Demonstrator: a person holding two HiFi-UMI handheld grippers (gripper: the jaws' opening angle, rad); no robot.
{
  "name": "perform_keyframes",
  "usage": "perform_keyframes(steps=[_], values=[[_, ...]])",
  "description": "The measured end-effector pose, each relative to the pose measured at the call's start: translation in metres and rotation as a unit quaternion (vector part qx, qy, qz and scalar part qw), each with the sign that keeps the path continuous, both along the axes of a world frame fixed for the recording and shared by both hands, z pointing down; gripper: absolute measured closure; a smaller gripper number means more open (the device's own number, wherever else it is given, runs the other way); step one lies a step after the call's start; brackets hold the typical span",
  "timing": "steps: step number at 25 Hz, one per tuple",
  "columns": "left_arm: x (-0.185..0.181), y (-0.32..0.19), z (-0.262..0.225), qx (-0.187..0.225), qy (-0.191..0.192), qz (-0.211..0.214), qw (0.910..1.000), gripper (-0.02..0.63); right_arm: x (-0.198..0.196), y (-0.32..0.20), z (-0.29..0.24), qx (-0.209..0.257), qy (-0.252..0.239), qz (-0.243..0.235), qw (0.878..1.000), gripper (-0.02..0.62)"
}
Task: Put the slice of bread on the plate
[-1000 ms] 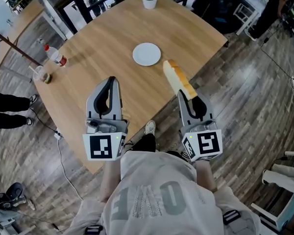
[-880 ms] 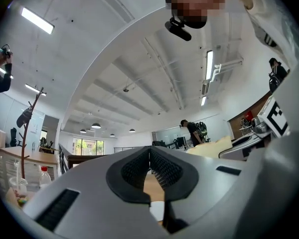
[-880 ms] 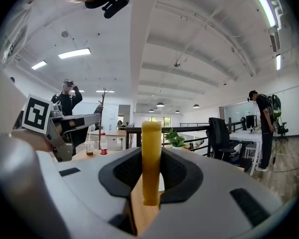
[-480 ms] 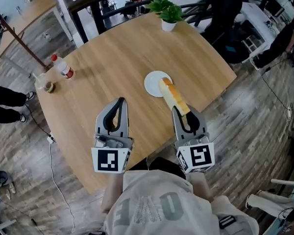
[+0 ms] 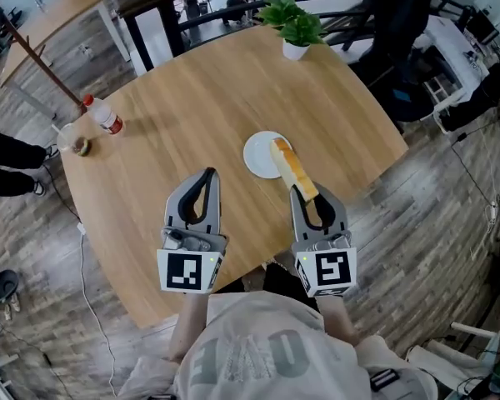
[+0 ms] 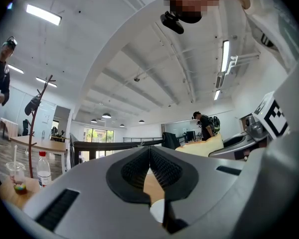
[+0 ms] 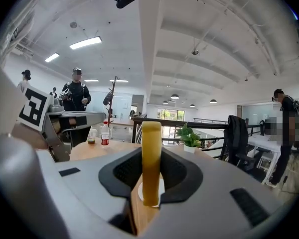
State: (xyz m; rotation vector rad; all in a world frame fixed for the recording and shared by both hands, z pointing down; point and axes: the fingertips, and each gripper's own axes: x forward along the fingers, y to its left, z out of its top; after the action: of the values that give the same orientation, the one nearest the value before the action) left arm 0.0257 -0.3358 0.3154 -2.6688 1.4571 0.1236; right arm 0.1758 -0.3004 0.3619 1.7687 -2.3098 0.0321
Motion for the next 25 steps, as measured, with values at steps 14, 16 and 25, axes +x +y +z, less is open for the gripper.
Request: perform_keyframes(steps=[14, 16, 25], values=[[0.026, -0.018, 0.004, -0.009, -0.026, -0.037, 0.9989, 0.597, 0.022, -0.067, 0.035, 0.031, 0.295, -0.054, 0.954, 0.502], [0.028, -0.017, 0.009, -0.017, -0.028, -0.042, 0.9986, 0.597, 0.019, -0.074, 0.048, 0.028, 0.316, -0.071, 0.946, 0.502], [0.027, -0.011, 0.037, -0.059, -0.063, -0.062, 0.9943, 0.597, -0.005, -0.102, 0.123, 0.015, 0.461, -0.161, 0.872, 0.502]])
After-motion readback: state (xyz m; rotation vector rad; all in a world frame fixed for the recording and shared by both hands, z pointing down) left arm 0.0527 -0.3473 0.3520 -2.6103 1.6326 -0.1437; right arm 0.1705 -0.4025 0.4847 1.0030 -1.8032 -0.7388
